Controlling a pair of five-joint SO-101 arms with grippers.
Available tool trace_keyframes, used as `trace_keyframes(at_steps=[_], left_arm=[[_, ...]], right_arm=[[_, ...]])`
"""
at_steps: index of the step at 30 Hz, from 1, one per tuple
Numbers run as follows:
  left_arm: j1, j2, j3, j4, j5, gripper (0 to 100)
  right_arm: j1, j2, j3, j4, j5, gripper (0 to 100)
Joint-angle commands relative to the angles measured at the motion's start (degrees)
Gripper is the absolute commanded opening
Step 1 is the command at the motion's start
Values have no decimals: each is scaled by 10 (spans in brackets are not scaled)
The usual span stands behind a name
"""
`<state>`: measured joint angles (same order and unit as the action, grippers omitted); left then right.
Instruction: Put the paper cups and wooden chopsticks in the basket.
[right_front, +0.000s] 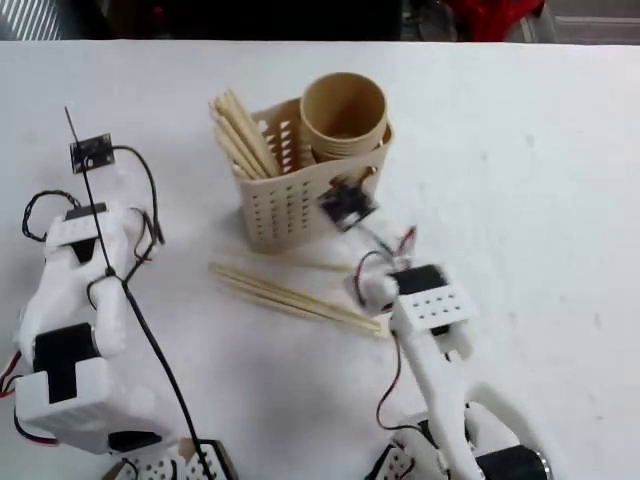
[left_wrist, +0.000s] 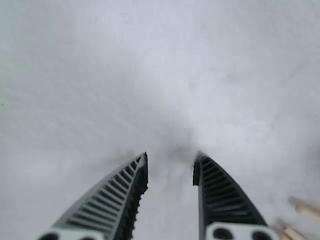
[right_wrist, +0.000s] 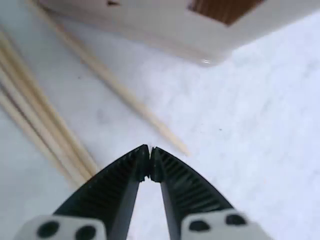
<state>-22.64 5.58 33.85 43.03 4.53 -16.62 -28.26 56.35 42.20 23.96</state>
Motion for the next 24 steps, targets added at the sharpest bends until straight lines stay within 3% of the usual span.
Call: trace_keyframes(at_steps=[1,6,11,18,24], left_arm=[[6,-3,-3,-13,-6,169],[6,-3,-3,-13,-6,169],[6,-3,-3,-13,-6,169],[6,-3,-3,-13,-6,169],[6,-3,-3,-13,-6,169]], right_arm=[[46,6,-4,-44,-6,21],[61,90,-23,-102,-11,20],[66,160,-69,-134,-70,18],[62,217,-77,-149,-69,18],[61,211,-76,-70,22,17]])
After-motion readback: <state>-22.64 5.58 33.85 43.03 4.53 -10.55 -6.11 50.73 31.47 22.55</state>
